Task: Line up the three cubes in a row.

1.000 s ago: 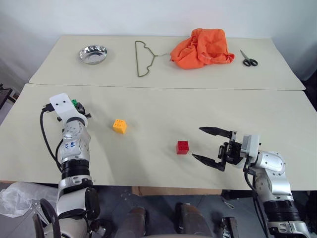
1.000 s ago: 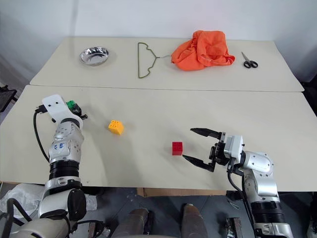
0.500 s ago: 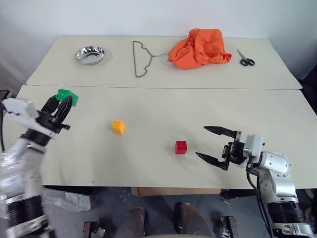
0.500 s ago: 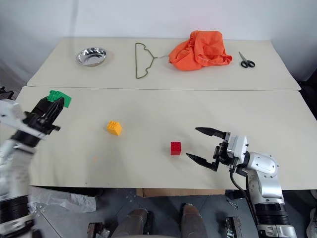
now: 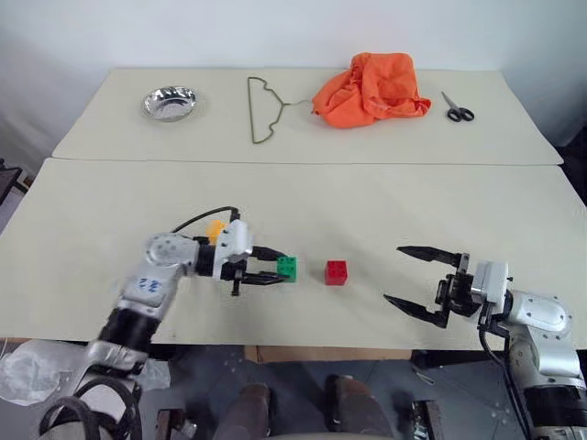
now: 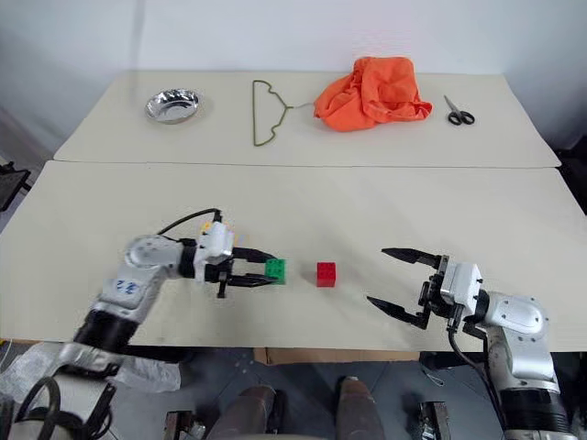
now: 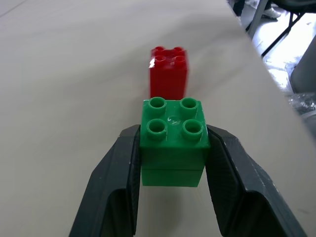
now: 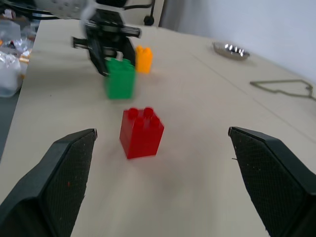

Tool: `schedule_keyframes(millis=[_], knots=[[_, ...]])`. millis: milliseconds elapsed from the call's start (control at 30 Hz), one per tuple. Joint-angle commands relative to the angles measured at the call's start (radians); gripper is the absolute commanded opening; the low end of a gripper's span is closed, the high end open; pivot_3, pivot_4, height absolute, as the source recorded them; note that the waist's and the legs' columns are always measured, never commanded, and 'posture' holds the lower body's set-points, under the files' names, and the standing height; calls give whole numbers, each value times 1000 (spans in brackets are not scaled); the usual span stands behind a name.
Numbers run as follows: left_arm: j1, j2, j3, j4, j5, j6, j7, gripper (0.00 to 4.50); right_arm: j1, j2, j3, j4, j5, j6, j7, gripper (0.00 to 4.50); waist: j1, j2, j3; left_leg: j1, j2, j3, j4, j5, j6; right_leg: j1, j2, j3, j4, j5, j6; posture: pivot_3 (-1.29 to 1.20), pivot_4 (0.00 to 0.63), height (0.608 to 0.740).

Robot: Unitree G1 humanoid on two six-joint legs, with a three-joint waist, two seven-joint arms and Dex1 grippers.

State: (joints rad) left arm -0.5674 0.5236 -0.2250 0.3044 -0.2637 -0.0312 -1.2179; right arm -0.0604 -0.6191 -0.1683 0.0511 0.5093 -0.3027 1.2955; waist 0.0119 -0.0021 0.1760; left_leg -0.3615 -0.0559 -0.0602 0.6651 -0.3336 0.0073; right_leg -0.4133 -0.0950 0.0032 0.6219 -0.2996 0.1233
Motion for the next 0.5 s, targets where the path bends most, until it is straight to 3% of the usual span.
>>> schedule_keyframes(millis=[33,333,500], knots=[[-46,-12,-18,69,51,-84,-38,1469,26,-18,-31,-79,26,21,-24,4500,-7,0,0,0,0,0,0,0,0,0,0,0,0,0,0,0,150,740],[-55,-17,-8,92,49,-92,-94,1469,83,-30,-42,-155,34,70,-67,4500,-4,0,0,0,0,0,1,0,1,0,-1,1,0,0,1,0,150,740],[-28,-9,1,71,54,-79,-94,1469,96,-66,-27,-150,40,82,-1,4500,-4,0,0,0,0,0,1,0,1,0,-1,1,0,0,1,0,150,740]])
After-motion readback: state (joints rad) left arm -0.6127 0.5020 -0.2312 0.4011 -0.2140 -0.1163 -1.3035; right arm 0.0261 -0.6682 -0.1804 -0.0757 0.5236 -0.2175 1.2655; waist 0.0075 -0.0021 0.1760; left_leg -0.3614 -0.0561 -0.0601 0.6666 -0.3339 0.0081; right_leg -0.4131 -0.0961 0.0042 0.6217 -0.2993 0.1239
